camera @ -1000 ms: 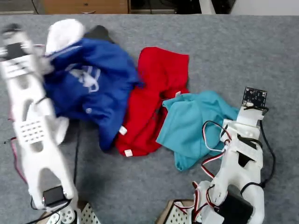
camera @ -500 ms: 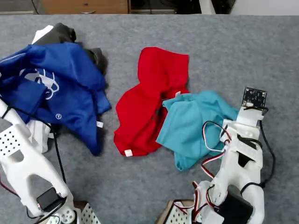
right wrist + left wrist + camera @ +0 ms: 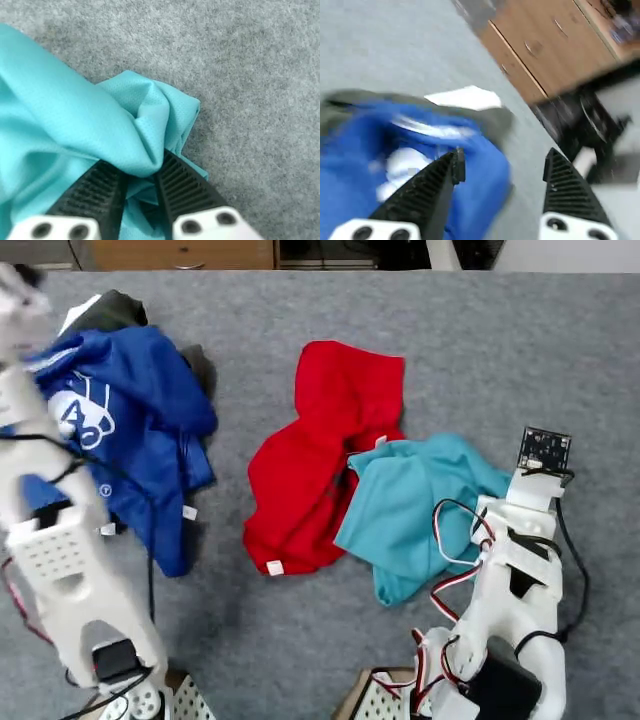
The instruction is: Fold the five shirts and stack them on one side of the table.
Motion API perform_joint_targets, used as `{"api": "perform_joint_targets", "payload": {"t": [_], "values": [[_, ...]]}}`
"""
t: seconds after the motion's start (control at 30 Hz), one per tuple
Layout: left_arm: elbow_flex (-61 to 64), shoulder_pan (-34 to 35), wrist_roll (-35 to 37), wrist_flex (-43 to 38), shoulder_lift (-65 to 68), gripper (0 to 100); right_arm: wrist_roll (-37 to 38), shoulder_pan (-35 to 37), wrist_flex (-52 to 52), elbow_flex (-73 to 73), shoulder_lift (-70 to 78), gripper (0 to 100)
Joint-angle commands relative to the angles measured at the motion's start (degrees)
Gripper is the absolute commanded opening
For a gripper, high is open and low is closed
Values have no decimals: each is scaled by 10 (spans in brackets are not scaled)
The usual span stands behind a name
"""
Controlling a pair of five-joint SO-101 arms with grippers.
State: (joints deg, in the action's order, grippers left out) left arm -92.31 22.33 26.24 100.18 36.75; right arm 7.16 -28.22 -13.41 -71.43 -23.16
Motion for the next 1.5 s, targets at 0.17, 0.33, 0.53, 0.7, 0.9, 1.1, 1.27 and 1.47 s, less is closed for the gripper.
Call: {"api": "perform_joint_targets", "payload": {"t": [0.17,0.33,0.53,0.7,0.9,1.1,1.27,1.47], "values": [[265,-270,-8,7,-29,264,4,11,6,-1,-9,5],[407,-378,-62,-20,-7,264,4,11,7,0,-9,5],[484,-411,-68,-74,67,261,4,11,8,0,-9,5],[484,-405,-68,-84,131,257,4,11,8,0,-9,5],[463,-386,-69,-84,157,15,4,11,8,0,-9,5],[414,-297,-69,-60,150,19,4,11,8,0,-9,5],[247,-174,-69,6,150,18,4,11,8,0,-9,5],[20,-4,-105,6,123,18,4,11,8,0,-9,5]]}}
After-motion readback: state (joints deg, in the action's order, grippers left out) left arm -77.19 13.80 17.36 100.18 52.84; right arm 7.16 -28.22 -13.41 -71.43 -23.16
